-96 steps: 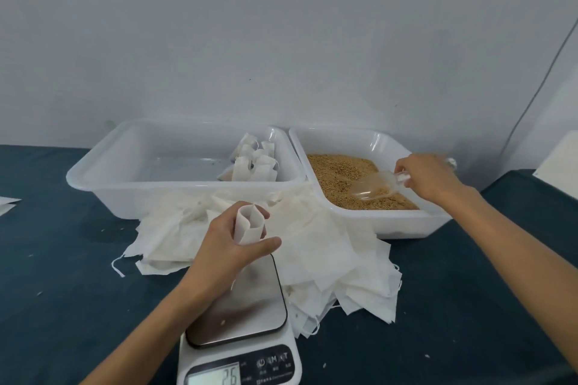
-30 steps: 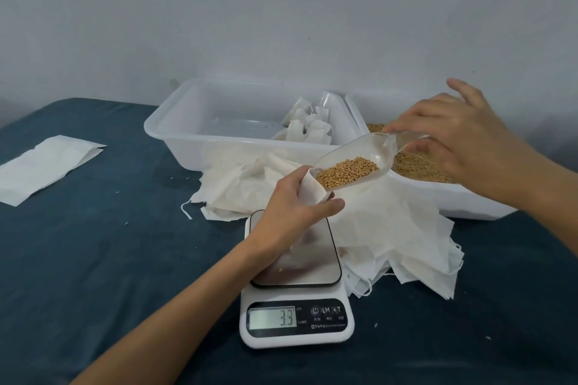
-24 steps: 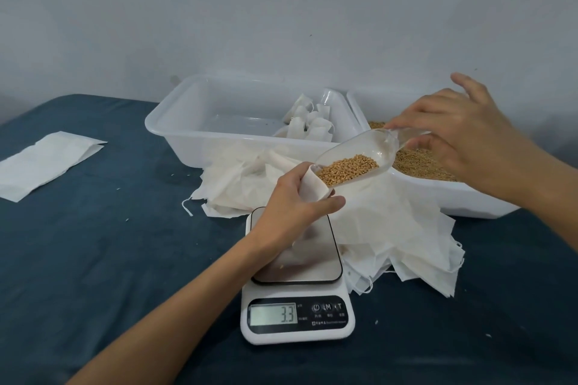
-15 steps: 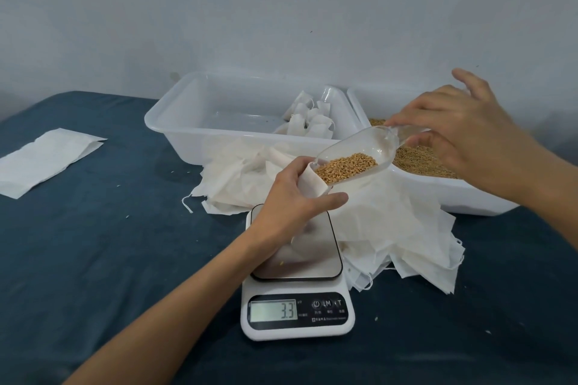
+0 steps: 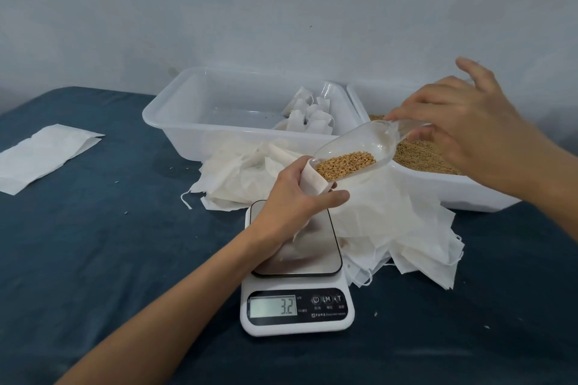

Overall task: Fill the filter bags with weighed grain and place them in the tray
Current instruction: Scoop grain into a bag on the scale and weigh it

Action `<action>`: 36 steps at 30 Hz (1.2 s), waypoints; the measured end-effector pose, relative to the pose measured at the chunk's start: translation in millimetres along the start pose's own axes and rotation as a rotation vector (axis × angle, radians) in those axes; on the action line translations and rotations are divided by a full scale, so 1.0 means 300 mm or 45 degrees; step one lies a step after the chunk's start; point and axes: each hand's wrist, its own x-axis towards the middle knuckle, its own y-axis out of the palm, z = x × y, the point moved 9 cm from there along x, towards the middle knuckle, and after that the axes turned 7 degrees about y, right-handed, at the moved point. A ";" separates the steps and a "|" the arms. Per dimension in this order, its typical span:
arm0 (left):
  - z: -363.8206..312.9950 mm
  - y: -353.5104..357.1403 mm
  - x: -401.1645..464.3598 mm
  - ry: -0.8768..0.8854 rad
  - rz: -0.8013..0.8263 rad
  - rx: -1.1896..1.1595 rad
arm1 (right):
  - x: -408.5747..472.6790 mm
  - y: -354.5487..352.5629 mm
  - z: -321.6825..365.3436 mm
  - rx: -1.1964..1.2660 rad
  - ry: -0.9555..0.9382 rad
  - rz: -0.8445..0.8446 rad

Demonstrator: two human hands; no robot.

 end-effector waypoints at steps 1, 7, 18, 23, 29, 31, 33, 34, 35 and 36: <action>-0.002 -0.004 0.002 0.006 -0.008 0.022 | 0.000 0.000 0.001 -0.003 -0.004 -0.001; -0.004 -0.015 0.010 0.014 -0.025 0.060 | -0.002 0.005 -0.001 -0.006 -0.001 0.003; -0.003 -0.014 0.009 -0.005 -0.032 0.041 | -0.008 0.016 -0.009 -0.010 0.024 0.013; 0.001 -0.012 0.007 -0.022 -0.026 0.015 | -0.006 0.017 -0.010 -0.004 0.029 0.011; -0.001 -0.013 0.005 -0.026 -0.034 0.002 | -0.009 0.019 -0.015 -0.005 0.028 0.012; -0.007 -0.015 0.006 -0.020 -0.040 0.023 | -0.010 0.021 -0.016 -0.005 0.029 0.013; -0.013 -0.016 0.008 -0.012 -0.040 0.058 | -0.011 0.023 -0.017 -0.001 0.033 0.015; -0.015 -0.017 0.008 -0.010 -0.041 0.069 | -0.012 0.023 -0.017 0.002 0.033 0.016; -0.017 -0.019 0.008 -0.009 -0.044 0.074 | -0.013 0.024 -0.017 0.005 0.034 0.017; -0.018 -0.020 0.008 -0.009 -0.048 0.073 | -0.013 0.025 -0.018 0.006 0.034 0.018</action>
